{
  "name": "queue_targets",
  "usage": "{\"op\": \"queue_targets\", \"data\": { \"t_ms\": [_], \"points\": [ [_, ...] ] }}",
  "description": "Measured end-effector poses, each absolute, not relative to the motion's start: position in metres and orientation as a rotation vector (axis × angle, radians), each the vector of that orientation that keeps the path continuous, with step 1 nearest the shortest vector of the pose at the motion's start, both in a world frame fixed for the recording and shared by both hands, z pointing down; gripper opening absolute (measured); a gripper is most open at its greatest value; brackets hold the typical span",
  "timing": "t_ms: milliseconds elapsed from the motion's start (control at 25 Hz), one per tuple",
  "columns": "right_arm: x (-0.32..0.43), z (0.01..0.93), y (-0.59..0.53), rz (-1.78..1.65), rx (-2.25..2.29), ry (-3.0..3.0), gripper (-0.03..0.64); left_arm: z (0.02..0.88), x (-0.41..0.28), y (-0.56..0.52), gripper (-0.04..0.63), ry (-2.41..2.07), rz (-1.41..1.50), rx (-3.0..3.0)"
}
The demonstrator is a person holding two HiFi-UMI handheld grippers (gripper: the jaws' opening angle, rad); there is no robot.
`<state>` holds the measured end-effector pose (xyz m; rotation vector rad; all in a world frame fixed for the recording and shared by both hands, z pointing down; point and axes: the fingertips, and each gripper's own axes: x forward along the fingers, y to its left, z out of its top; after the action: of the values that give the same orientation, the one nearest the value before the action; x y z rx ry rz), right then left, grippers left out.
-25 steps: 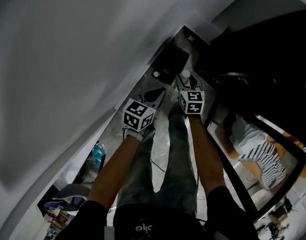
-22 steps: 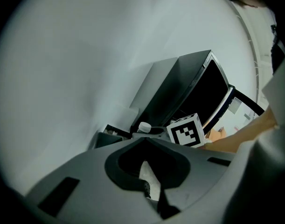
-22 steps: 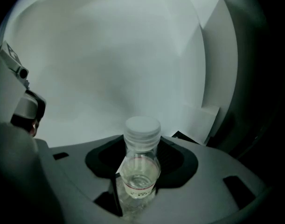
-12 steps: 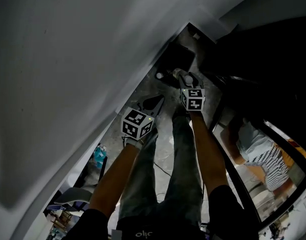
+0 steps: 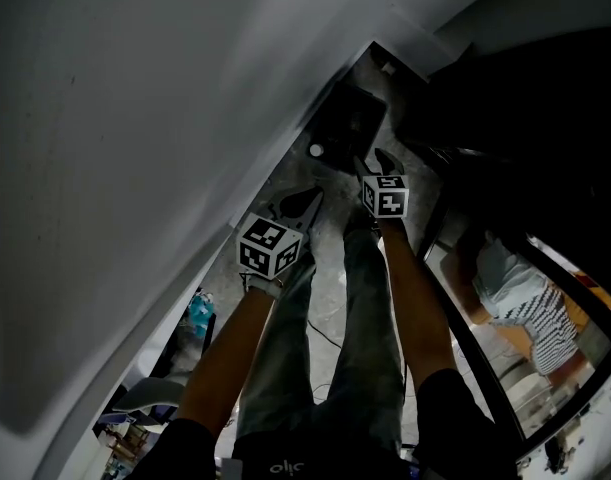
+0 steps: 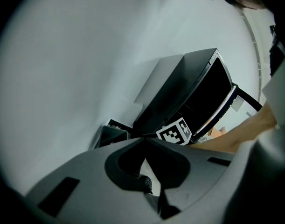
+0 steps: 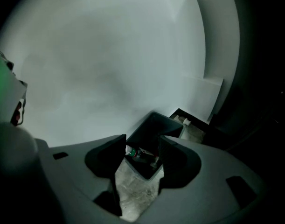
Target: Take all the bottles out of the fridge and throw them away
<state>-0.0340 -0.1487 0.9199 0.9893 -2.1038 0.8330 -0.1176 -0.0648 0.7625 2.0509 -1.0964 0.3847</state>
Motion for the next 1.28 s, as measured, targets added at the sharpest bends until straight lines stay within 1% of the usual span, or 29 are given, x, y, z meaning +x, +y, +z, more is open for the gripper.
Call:
{"op": "queue_targets", "data": {
  "t_ms": [160, 320, 480, 680, 800, 1000, 1280],
  "points": [
    [-0.034, 0.891, -0.149, 0.791, 1.003, -2.142, 0.209, 0.753, -0.118, -0.067, 0.002, -1.094, 0.378, 2.058],
    [-0.031, 0.835, -0.136, 0.777, 1.033, -2.194, 0.200, 0.724, -0.118, -0.061, 0.002, -1.101, 0.371, 2.060],
    [-0.021, 0.769, -0.131, 0.738, 1.102, -2.247, 0.153, 0.683, -0.118, -0.069, 0.002, -1.099, 0.352, 2.110],
    [-0.005, 0.680, -0.109, 0.691, 1.202, -2.288, 0.069, 0.622, -0.112, -0.066, 0.002, -1.079, 0.333, 2.185],
    [0.007, 0.629, -0.096, 0.685, 1.281, -2.308, 0.036, 0.585, -0.106, -0.060, 0.002, -1.063, 0.327, 2.242],
    [0.021, 0.557, -0.066, 0.712, 1.404, -2.324, 0.010, 0.529, -0.103, -0.039, 0.002, -1.028, 0.301, 2.318],
    [0.035, 0.477, -0.024, 0.664, 1.485, -2.333, 0.009, 0.456, -0.089, -0.026, 0.002, -0.978, 0.223, 2.403]
  ]
}}
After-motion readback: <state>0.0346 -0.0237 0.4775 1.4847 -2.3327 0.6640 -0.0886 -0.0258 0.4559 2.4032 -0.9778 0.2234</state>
